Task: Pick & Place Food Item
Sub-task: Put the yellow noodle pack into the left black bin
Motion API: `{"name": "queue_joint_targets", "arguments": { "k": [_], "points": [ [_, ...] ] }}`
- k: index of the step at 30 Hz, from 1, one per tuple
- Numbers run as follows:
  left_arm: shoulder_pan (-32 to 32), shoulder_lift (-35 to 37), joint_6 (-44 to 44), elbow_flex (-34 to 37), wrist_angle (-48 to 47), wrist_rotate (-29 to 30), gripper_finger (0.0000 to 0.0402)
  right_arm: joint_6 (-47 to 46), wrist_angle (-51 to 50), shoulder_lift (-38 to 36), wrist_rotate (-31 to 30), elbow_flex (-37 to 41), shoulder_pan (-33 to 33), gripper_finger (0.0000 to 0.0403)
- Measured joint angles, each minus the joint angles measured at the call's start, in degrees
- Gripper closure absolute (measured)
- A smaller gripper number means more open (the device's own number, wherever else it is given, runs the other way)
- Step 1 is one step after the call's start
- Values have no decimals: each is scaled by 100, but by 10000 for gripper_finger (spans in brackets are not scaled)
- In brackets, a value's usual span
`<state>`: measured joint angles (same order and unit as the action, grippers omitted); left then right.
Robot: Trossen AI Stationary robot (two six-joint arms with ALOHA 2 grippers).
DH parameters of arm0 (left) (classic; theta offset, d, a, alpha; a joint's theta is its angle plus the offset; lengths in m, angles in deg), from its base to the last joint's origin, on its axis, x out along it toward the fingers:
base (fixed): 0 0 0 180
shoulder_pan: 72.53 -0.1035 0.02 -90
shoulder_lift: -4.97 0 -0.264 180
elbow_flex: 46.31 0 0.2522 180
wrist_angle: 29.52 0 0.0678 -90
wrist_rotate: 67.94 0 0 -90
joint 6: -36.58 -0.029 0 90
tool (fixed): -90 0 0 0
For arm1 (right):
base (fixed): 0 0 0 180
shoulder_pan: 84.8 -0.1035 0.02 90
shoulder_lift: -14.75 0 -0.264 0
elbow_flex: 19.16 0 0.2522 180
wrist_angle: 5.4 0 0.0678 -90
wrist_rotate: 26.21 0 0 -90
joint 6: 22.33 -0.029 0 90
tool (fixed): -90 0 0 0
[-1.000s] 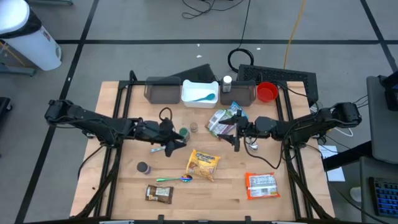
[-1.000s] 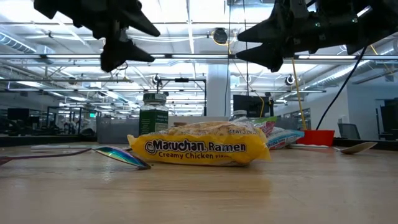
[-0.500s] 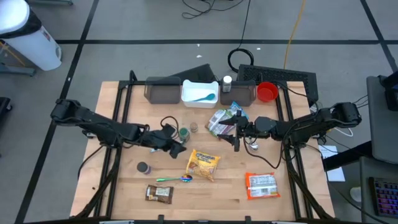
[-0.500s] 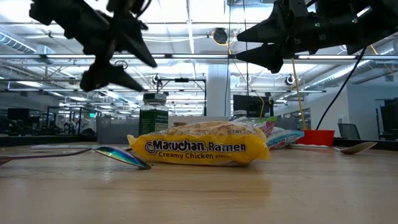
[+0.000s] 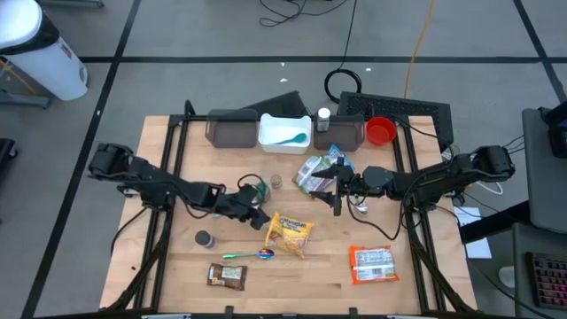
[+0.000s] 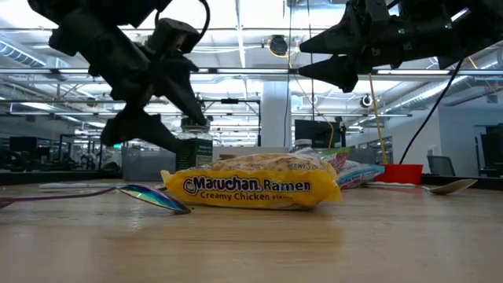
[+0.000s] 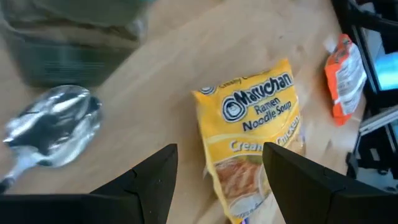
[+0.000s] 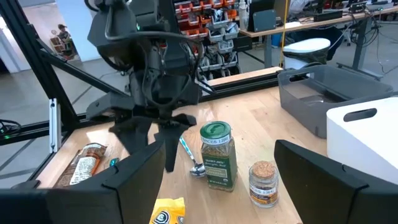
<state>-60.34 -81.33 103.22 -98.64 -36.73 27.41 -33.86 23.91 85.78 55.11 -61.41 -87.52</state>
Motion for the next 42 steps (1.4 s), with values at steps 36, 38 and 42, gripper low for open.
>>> {"name": "queue_joint_targets", "arguments": {
  "k": [36, 38, 42],
  "points": [
    [33, -1058, 143, 2, 1003, -394, 158, 22, 35, 0, -14, 0, 0, 110],
    [33, -1054, 137, 2, 1012, -388, 158, 22, 37, 0, -15, 0, 0, 110],
    [33, -1054, 120, 2, 1009, -385, 158, 22, 36, 0, -17, 0, -2, 110]
  ]
}}
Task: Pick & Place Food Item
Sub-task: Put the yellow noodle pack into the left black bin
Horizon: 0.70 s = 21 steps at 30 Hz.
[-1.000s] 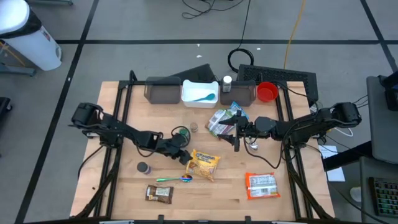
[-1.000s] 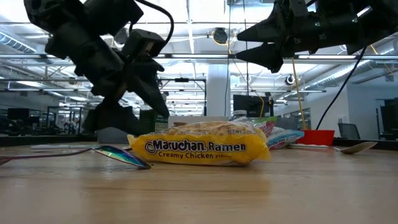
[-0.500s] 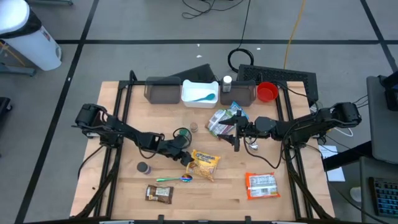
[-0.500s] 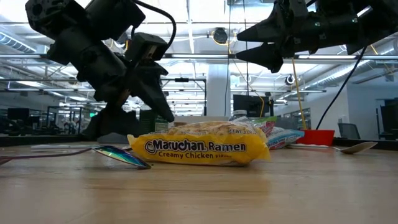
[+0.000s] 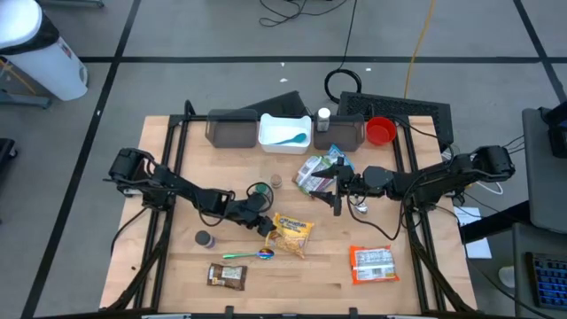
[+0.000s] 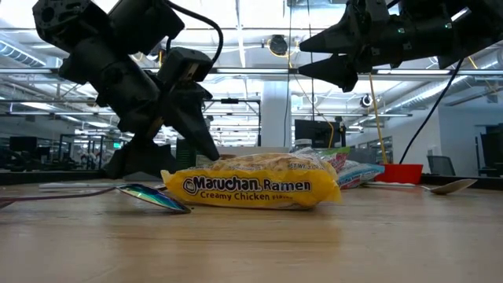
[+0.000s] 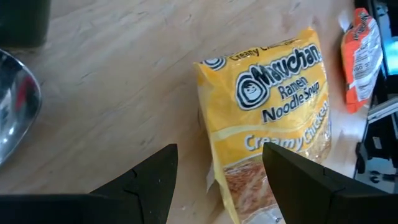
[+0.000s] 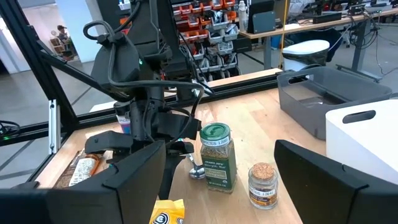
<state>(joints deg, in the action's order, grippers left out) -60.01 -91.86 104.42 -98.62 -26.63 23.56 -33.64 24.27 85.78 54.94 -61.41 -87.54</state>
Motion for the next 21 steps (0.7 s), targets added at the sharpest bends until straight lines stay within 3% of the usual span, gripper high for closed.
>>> {"name": "queue_joint_targets", "arguments": {
  "k": [10, 21],
  "points": [
    [0, 0, -130, 0, -4, 0, 164, 0, 1, 0, -1, 0, 1, 110],
    [0, 0, -166, 0, -4, 4, 283, 0, 1, 0, -2, 0, 2, 110]
  ]
}}
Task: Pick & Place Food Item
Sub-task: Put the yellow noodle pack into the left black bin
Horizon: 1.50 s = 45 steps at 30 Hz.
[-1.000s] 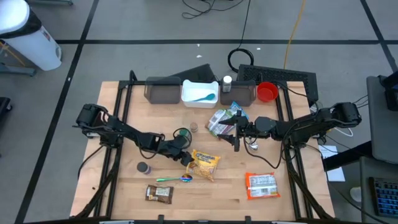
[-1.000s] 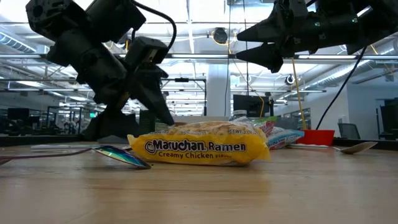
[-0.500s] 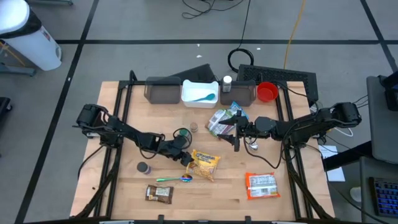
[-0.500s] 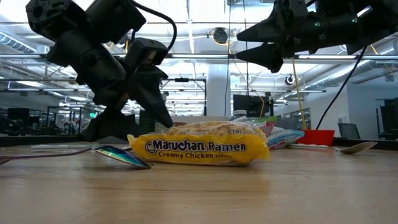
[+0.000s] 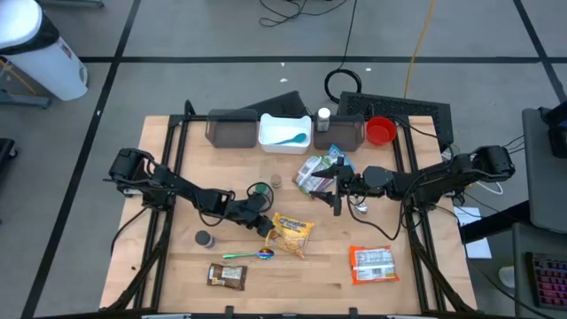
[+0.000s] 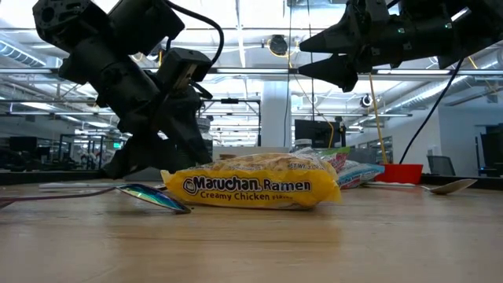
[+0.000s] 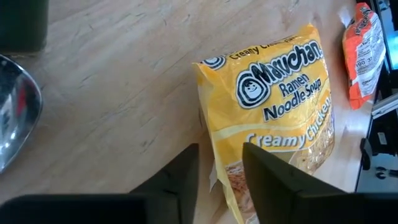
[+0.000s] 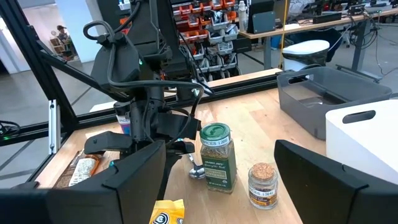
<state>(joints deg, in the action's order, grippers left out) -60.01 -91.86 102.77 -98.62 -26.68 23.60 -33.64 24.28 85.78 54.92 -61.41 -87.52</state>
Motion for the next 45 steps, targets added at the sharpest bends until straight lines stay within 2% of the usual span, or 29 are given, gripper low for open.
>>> {"name": "queue_joint_targets", "arguments": {
  "k": [6, 17, 39, 42, 45],
  "points": [
    [0, 0, -169, 0, -2, 25, 307, 0, 0, 0, 1, 0, -2, 110],
    [0, -389, -56, -2, 192, 0, 309, 0, 1, -1, -1, 0, -1, 110],
    [-2, -369, -470, -10, 328, -63, 312, 0, 0, -2, -1, 2, 0, 110],
    [-2, -368, -625, -88, 313, -63, 338, 0, 0, -2, -1, 0, -2, 110],
    [-2, -365, -836, -184, 300, -63, 386, 0, 1, -2, -1, 0, -1, 110]
  ]
}}
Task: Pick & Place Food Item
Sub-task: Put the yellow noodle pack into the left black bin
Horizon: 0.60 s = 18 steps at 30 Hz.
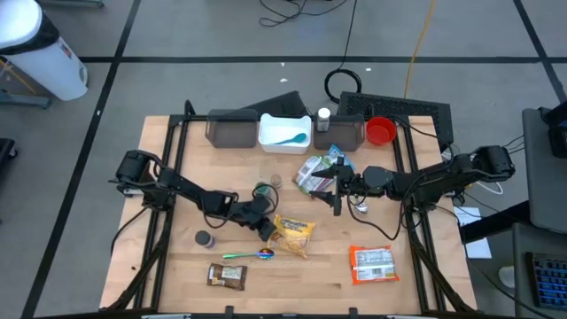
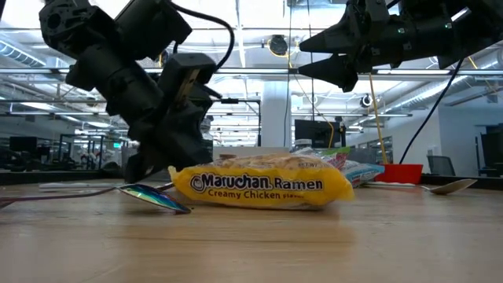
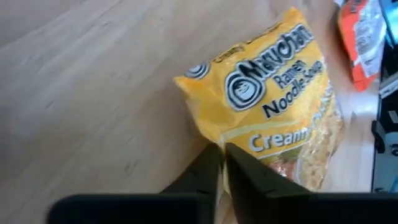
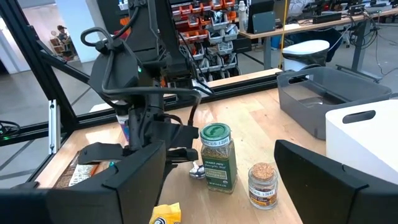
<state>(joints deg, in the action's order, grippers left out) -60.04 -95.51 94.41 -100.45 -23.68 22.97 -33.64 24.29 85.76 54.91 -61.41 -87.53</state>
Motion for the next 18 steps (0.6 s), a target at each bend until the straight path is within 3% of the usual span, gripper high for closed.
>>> {"name": "queue_joint_targets", "arguments": {
  "k": [11, 18],
  "points": [
    [-4, 0, -698, -472, -235, -397, 398, -2, -1, 0, 0, 0, -1, 110],
    [-4, 2, -1542, -1345, -1499, -511, 399, 0, -2, 0, 1, 0, -1, 110]
  ]
}}
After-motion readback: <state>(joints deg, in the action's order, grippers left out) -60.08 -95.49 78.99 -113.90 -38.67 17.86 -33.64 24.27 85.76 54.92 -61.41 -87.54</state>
